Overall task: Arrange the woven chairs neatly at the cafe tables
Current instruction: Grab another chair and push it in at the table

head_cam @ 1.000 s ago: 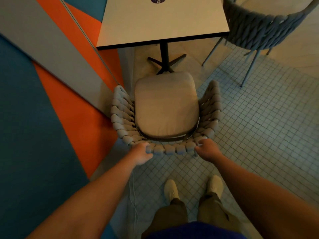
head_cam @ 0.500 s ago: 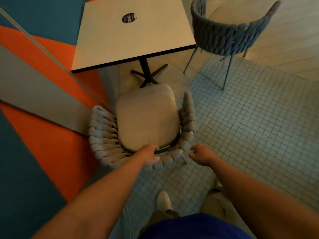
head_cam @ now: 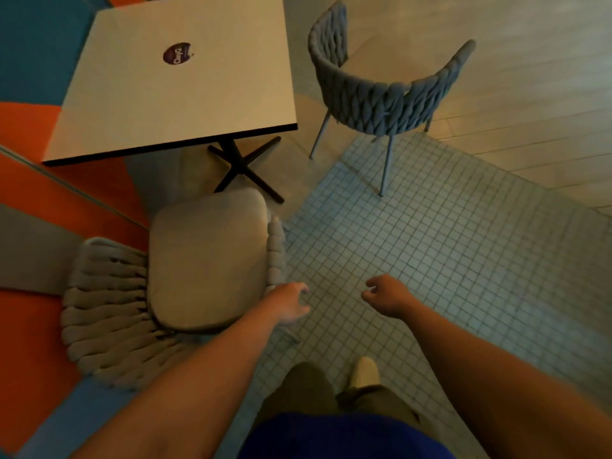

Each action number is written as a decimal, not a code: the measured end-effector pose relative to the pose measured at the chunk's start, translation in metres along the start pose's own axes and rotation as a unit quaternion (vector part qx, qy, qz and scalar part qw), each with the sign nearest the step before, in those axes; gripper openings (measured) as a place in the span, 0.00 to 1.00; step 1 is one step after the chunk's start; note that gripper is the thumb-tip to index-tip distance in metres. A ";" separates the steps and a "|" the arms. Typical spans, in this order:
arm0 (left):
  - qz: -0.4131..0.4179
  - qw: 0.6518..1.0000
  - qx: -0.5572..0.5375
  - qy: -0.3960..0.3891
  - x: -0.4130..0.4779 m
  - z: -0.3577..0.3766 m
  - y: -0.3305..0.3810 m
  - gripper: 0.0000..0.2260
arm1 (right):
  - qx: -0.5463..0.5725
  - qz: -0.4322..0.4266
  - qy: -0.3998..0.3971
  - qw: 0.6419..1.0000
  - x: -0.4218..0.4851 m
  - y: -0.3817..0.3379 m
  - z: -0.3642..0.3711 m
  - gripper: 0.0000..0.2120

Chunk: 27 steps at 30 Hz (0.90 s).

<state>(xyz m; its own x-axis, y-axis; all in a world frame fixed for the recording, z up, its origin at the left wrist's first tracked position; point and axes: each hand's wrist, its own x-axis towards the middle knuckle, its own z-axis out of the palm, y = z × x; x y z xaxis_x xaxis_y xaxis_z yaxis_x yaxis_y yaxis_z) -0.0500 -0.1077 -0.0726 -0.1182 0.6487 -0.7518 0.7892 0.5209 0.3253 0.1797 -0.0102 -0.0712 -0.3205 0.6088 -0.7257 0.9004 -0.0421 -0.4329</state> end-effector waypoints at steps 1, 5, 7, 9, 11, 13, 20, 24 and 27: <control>0.005 1.000 -0.004 -0.006 0.004 -0.007 0.016 0.24 | 0.005 0.003 0.003 1.000 0.003 0.004 -0.012 0.24; 0.016 0.999 -0.017 -0.021 0.042 -0.034 0.066 0.22 | 0.015 0.014 0.009 1.000 0.024 0.018 -0.061 0.24; 0.019 0.999 -0.010 -0.025 0.064 -0.047 0.084 0.23 | 0.018 0.021 0.012 1.000 0.040 0.022 -0.083 0.24; 0.026 0.999 -0.005 -0.028 0.093 -0.066 0.104 0.23 | 0.022 0.025 0.020 0.999 0.062 0.024 -0.114 0.24; 0.031 0.999 0.002 -0.032 0.125 -0.091 0.124 0.23 | 0.031 0.036 0.033 0.998 0.090 0.023 -0.147 0.24; 0.042 0.999 0.008 -0.030 0.153 -0.118 0.143 0.22 | 0.040 0.041 0.042 0.997 0.113 0.018 -0.177 0.24; 0.072 0.997 0.024 -0.018 0.242 -0.233 0.208 0.22 | 0.083 0.028 0.072 0.994 0.189 -0.023 -0.277 0.25; 0.074 0.997 0.019 -0.017 0.279 -0.279 0.238 0.20 | 0.106 0.029 0.082 0.991 0.226 -0.040 -0.320 0.24; 0.065 0.997 0.015 -0.026 0.308 -0.305 0.255 0.20 | 0.116 0.028 0.080 0.990 0.257 -0.047 -0.349 0.24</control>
<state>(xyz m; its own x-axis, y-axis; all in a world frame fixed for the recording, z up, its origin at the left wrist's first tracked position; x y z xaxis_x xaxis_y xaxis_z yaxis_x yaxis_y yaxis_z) -0.0690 0.3939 -0.0467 0.0174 0.6801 -0.7329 0.8139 0.4161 0.4055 0.1574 0.4249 -0.0505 -0.2047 0.7166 -0.6668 0.8175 -0.2495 -0.5191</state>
